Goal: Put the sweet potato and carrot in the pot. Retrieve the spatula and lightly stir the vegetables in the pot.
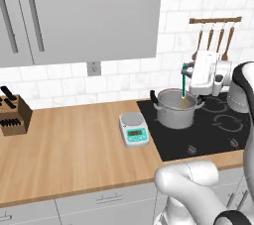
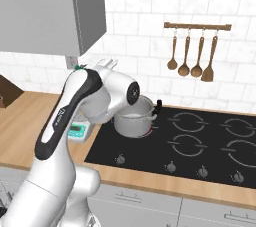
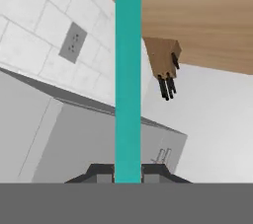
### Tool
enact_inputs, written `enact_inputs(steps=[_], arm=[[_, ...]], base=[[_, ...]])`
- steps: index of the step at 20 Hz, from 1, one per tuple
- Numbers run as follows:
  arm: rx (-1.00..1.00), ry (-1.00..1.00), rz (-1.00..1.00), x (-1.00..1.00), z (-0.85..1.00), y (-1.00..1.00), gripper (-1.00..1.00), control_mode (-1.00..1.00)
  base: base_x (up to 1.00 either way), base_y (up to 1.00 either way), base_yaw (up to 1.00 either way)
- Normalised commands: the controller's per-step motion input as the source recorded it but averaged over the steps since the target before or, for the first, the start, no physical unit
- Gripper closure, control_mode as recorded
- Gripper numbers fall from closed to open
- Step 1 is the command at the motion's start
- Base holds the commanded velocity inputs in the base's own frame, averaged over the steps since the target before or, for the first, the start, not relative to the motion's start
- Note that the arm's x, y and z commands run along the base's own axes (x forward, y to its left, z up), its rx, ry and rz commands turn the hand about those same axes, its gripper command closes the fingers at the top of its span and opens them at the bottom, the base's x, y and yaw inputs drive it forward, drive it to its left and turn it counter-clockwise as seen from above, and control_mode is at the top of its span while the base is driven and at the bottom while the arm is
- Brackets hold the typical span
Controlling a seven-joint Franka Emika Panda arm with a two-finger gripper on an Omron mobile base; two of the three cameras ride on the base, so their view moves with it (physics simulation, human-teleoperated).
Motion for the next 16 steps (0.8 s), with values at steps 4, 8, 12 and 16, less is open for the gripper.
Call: enact_inputs(steps=[4,8,12,16], arm=[[0.25,0.07,0.01,1.0,0.0,-0.6,1.0,-1.0],[0.09,0.12,-0.02,0.93,0.0,-0.41,1.0,-1.0],[0.07,0.18,-0.04,0.84,-0.12,-0.43,1.0,-1.0],[0.07,0.21,-0.02,0.57,-0.47,-0.35,1.0,-1.0]], base=[[0.0,0.0,0.0],[0.0,0.0,0.0],[0.0,0.0,0.0],[0.0,0.0,0.0]])
